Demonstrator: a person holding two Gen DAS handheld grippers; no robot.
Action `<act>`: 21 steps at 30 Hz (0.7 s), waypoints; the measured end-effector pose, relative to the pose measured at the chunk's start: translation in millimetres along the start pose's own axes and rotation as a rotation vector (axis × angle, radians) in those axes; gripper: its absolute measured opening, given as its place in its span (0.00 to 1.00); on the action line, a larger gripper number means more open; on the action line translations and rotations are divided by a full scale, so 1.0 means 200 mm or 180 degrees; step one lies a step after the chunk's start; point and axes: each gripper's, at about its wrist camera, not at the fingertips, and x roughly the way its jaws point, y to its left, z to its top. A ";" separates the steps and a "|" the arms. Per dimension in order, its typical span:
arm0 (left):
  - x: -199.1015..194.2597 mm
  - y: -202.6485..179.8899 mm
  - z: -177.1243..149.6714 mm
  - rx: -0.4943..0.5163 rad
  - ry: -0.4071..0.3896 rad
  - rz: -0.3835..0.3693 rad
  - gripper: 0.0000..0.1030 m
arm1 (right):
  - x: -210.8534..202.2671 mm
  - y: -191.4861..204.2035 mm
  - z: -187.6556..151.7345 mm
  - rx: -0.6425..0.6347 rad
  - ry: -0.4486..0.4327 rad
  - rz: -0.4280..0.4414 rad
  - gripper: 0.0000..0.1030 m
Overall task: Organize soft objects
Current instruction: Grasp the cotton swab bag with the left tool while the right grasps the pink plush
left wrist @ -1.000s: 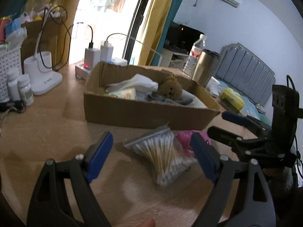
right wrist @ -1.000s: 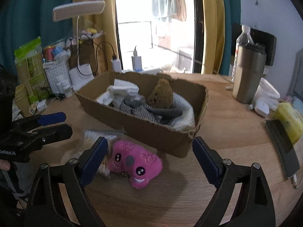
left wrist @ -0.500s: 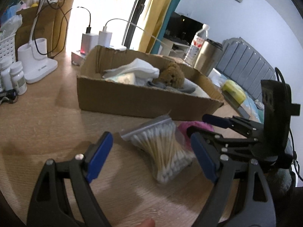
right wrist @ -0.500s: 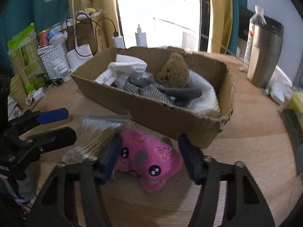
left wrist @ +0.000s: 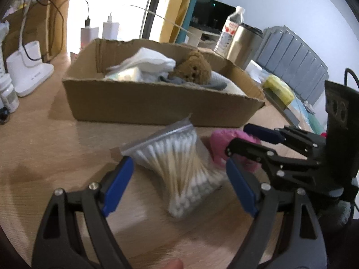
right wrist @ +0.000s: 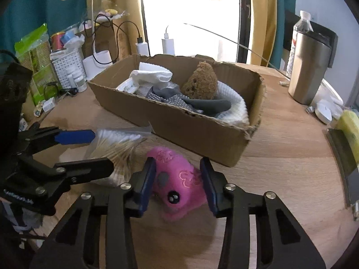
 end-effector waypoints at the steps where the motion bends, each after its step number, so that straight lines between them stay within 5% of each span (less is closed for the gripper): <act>1: 0.01 0.00 0.00 -0.0017 0.0028 -0.0033 0.83 | -0.01 -0.01 0.00 0.0016 -0.0006 0.0020 0.38; 7: 0.08 -0.03 0.02 -0.0028 0.0208 0.0028 0.83 | -0.06 -0.08 -0.02 0.0082 -0.0099 0.0103 0.26; 16: 0.10 -0.06 0.02 -0.0018 0.0172 0.0231 0.83 | -0.11 -0.14 -0.05 0.0134 -0.0191 0.0205 0.24; 19: 0.09 -0.06 0.01 -0.0065 0.0128 0.0121 0.82 | -0.12 -0.14 -0.05 0.0141 -0.0212 0.0262 0.24; 21: 0.09 -0.05 0.01 -0.0080 0.0108 0.0101 0.71 | -0.12 -0.14 -0.05 0.0148 -0.0218 0.0281 0.24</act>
